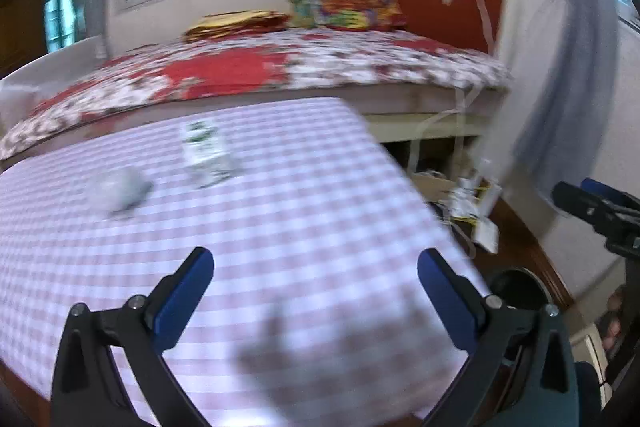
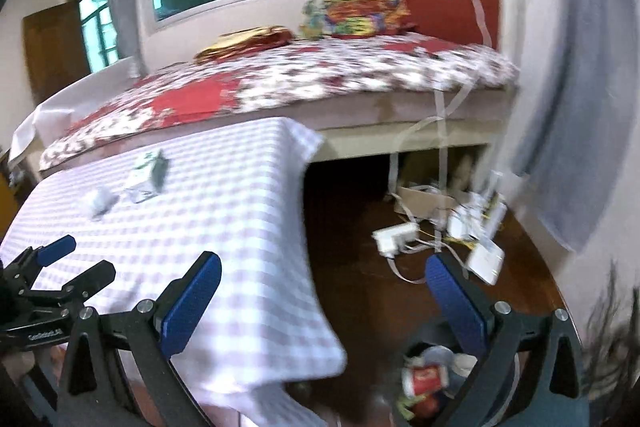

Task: Collect trash
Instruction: 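Move both open tools back over the table toward the carton and bag, then grasp the clear plastic bag with the left tool while the right tool grasps the milk carton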

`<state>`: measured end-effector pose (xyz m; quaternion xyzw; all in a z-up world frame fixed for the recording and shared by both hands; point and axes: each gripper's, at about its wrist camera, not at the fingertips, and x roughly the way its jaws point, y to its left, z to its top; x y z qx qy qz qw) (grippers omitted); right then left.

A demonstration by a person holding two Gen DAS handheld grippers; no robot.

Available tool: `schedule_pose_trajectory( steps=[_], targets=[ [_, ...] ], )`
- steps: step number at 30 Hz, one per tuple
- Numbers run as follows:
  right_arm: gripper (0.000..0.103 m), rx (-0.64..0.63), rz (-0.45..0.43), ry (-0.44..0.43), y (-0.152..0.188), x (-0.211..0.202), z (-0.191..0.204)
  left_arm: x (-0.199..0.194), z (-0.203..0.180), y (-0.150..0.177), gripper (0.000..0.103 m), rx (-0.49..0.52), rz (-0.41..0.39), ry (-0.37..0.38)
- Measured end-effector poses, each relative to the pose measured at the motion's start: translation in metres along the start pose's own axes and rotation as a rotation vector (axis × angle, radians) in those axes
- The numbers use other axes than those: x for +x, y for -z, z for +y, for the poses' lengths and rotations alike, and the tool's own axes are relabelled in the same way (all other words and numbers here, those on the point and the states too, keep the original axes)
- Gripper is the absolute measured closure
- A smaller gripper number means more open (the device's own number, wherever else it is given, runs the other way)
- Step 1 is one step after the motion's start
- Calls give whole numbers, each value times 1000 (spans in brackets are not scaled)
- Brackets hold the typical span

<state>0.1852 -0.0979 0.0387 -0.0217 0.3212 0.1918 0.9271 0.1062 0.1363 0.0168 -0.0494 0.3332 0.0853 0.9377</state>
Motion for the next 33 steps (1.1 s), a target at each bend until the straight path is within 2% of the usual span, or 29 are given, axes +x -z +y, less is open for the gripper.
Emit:
schedule_pose_trajectory(
  steps=[4,8,11,13,21,24,28,30,33],
  targets=[
    [0,-59,1,-76,-14,18,46,-3,54,0,1,-42,13,-98],
    [0,-115,-29,-164,-30,35,88,-9,103,-1,1,-59,1,-162],
    [0,-185,48,-245,-38,57,125,-8,134,-1,1,-106,8,-189],
    [0,-213,48,-246,-40,66,147,-3,151,0,1,-119,21,-216],
    [0,-310,127,-281,-51,127,209,33,186,-15,5,-129,6,-218],
    [0,-347,152,-290,-57,149,228,54,198,-21,7,-150,22,-206],
    [8,-402,176,-290,-61,175,254,79,213,-28,7,-174,47,-204],
    [8,-418,187,-287,-63,191,267,91,222,-33,7,-200,83,-175],
    [9,-449,209,-278,-64,214,282,106,230,-40,7,-207,92,-172]
  ],
)
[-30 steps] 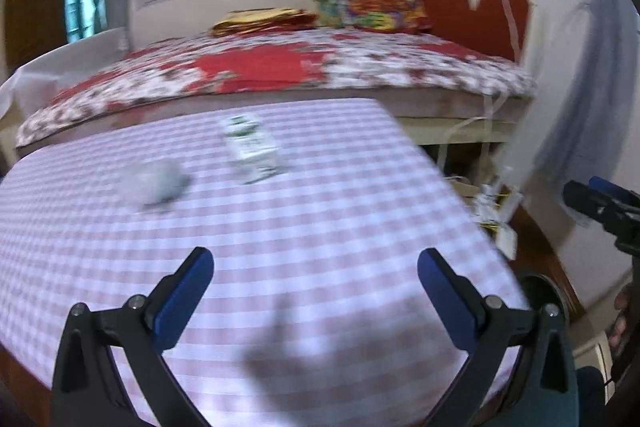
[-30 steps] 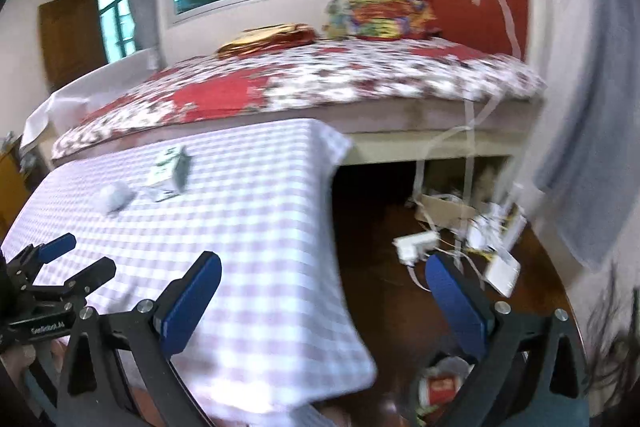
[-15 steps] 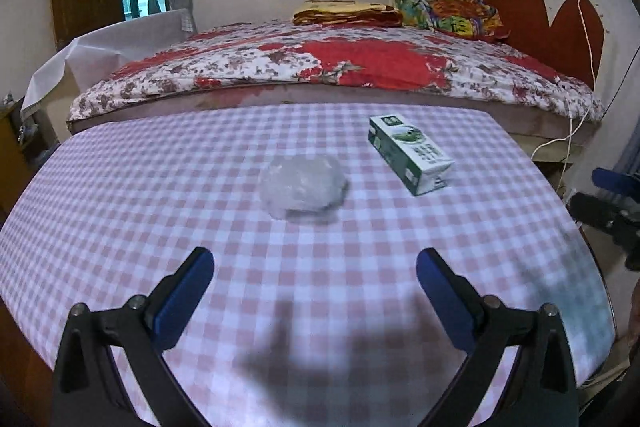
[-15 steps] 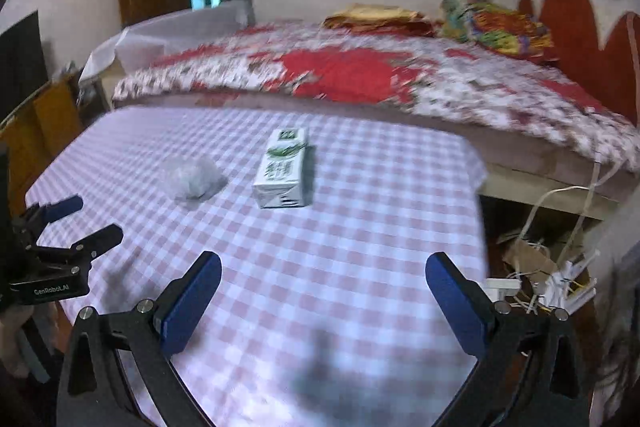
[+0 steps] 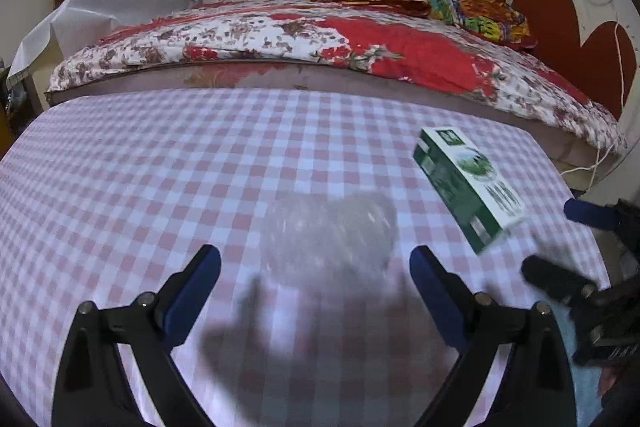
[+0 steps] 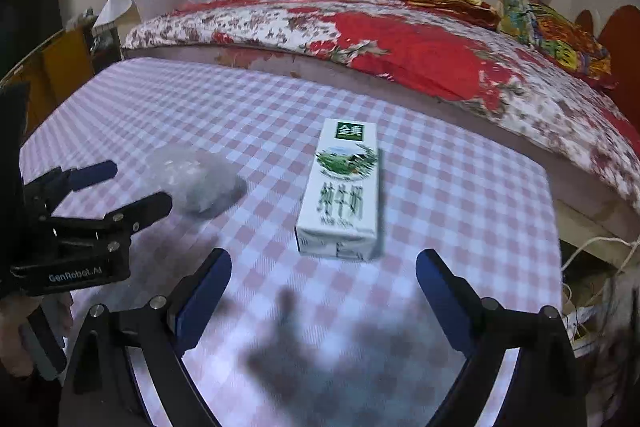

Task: Collect trash
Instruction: 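Grasp the clear plastic bag with the left tool while the right tool grasps the milk carton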

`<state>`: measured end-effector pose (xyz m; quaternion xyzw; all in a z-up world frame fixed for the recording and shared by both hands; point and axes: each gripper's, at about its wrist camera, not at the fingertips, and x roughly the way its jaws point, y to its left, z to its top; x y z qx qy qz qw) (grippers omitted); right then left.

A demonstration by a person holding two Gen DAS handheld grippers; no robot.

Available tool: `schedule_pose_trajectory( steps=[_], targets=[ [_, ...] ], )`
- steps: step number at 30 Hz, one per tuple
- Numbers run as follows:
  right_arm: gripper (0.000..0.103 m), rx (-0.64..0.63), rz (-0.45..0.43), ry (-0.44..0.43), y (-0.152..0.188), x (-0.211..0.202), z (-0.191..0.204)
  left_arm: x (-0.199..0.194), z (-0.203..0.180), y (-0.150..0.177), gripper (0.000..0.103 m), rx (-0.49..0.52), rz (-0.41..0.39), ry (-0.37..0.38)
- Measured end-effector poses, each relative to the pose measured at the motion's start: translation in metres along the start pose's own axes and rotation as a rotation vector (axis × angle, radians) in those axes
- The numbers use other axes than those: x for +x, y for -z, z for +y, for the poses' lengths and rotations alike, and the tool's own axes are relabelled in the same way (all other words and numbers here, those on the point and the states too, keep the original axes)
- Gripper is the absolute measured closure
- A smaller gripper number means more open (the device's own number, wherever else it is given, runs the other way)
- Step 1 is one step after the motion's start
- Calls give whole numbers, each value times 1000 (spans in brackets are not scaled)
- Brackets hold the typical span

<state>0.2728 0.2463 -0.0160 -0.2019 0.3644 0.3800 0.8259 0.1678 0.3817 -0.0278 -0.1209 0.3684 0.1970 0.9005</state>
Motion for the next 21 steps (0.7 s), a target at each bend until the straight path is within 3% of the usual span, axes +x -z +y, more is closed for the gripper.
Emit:
schedule_pose_trajectory(
  steps=[4,13,18,21],
  targets=[
    [21,-10,42,15,-11,25,-2,17,2,-4,10,20,19,23],
    [30,4,83,10,-29,55,-10,37,1,-13,12,12,28,42],
    [41,33,105,-6,-31,65,-12,42,-3,-16,24,21,42,67],
    [41,35,110,-11,-30,66,-13,47,-9,-15,40,44,69,85]
  ],
)
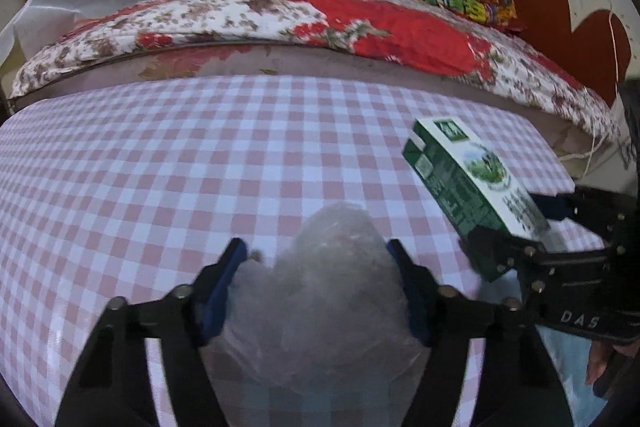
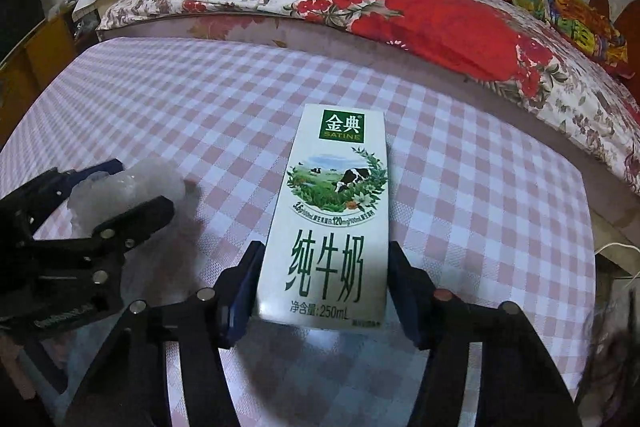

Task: Collect trash
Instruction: 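Grasp the clear plastic bag with the left tool while the right tool grasps the milk carton, then carry the plastic bag and milk carton over the black bin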

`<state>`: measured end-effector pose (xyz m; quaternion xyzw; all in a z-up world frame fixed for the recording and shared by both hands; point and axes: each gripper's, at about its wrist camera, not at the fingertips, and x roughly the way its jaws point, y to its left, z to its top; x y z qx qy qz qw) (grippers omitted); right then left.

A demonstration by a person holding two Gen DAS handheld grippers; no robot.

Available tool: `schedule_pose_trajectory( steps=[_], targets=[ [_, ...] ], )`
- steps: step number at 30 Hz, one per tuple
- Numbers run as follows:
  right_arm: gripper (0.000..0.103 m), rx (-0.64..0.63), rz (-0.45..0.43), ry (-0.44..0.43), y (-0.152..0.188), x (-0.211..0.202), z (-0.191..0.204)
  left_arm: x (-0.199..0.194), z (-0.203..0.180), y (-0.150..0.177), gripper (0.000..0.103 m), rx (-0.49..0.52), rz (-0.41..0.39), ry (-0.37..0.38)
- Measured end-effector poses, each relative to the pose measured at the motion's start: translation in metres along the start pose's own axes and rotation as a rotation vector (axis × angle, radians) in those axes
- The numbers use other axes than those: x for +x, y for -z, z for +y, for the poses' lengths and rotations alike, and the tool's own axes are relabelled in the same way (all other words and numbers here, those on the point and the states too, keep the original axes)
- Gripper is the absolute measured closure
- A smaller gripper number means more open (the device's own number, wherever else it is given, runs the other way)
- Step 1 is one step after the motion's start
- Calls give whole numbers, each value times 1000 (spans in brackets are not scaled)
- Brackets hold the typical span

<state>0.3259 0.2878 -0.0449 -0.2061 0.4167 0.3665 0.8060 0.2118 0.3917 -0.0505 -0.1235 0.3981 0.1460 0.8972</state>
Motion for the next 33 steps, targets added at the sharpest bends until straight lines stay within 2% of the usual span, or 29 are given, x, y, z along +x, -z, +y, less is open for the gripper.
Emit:
schedule_pose_trajectory(
  steps=[1,2,6,7,14,20,26,33],
  targets=[
    [42,2,2,-1,0,1,0,1,-1,1,50,-10,13,26],
    [42,5,7,-2,0,1,-1,2,-2,1,53,-13,14,34],
    [42,24,42,-8,4,10,-3,-2,-5,2,57,-16,9,46],
    [45,28,34,-3,4,9,-3,-2,-5,3,58,-21,10,47],
    [47,2,-16,18,13,-11,-3,-22,-11,0,59,-10,-49,36],
    [47,10,-73,32,30,-45,-10,-43,-26,2,59,10,-81,46],
    [47,47,-126,56,60,-84,-21,-65,-63,14,59,65,-102,98],
    [47,139,-188,100,101,-141,-52,-92,-110,21,59,151,-148,164]
  ],
)
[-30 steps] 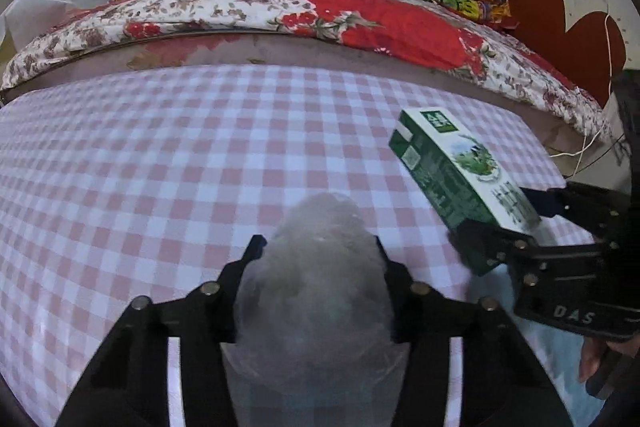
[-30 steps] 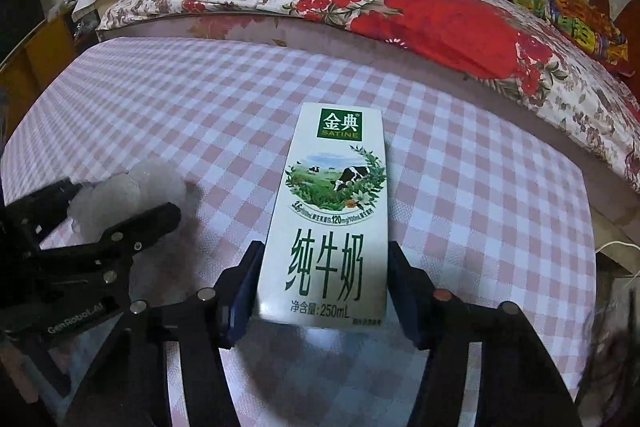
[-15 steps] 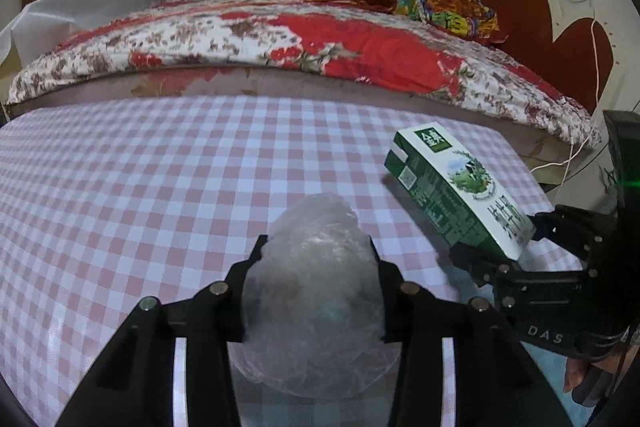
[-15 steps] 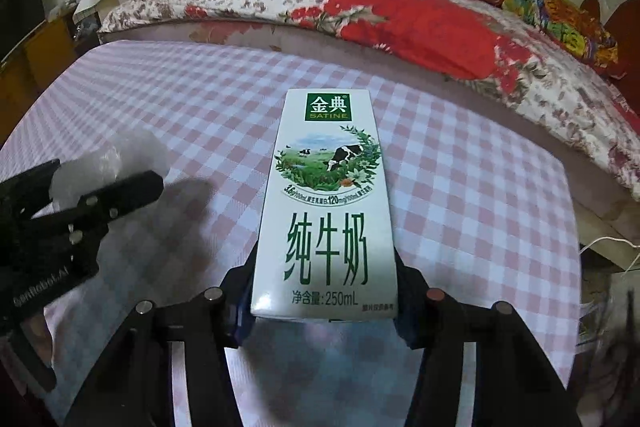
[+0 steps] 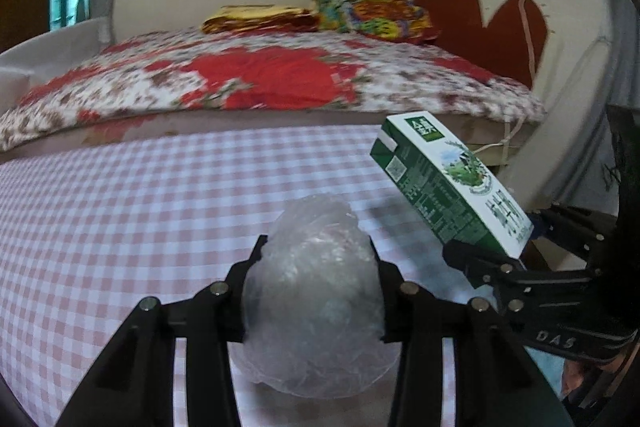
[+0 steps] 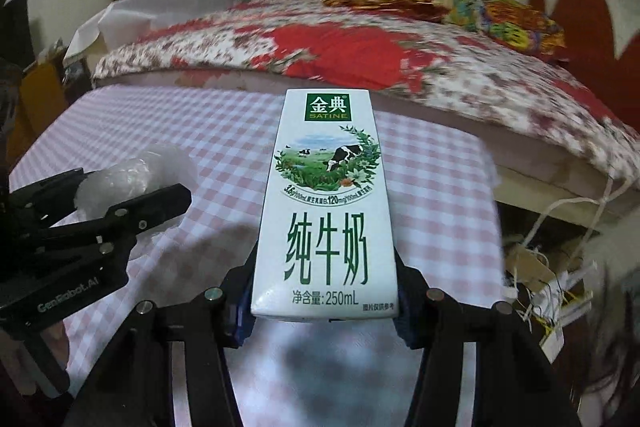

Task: Collect trash
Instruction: 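Carry the plastic bag and milk carton over the black bin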

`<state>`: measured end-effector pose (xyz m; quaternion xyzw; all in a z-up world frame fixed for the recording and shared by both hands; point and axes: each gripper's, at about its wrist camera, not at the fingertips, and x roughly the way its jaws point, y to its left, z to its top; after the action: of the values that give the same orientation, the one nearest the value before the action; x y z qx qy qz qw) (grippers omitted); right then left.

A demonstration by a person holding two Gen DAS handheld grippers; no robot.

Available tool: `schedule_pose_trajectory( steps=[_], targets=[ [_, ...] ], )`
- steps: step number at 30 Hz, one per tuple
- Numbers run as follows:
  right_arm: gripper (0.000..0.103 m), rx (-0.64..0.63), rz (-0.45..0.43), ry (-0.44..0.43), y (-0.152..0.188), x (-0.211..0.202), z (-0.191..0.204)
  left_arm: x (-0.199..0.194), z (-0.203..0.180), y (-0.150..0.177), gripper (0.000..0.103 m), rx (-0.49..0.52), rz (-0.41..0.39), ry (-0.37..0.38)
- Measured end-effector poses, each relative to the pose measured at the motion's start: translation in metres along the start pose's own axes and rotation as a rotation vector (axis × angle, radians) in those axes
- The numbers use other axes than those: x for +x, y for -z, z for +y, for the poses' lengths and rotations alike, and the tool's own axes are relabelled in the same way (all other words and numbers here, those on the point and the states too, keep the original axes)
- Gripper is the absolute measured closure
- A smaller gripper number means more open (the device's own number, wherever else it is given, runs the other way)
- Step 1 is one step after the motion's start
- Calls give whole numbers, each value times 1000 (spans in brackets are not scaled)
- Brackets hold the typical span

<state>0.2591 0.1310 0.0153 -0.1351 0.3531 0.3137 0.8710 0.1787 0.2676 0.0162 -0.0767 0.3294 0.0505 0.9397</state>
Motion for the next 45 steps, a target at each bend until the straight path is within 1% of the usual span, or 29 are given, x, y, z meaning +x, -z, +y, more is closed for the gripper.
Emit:
schedule_pose_trajectory(
  steps=[7,15,18,22,25,29,37,43,45],
  targets=[
    [47,51,-29,68,26,-47,-37,0,-42,1,59,61,-1,62],
    [47,136,-47,143,71,-97,-86,-3,-101,10,59,166,1,125],
    [47,170,-49,184,91,-115,-109,-4,-128,14,59,205,0,160],
    [47,214,-49,226,116,-138,-137,0,-169,25,59,285,15,204],
    [47,250,-48,259,136,-153,-158,4,-204,35,59,348,37,241],
    [47,289,-37,297,162,-168,-183,6,-238,49,59,402,65,282],
    [47,370,12,348,219,-183,-221,7,-289,72,59,428,118,360],
    [47,421,49,371,258,-187,-243,10,-327,91,59,430,170,422],
    [47,439,62,373,272,-187,-251,12,-337,98,59,435,184,431]
  ],
)
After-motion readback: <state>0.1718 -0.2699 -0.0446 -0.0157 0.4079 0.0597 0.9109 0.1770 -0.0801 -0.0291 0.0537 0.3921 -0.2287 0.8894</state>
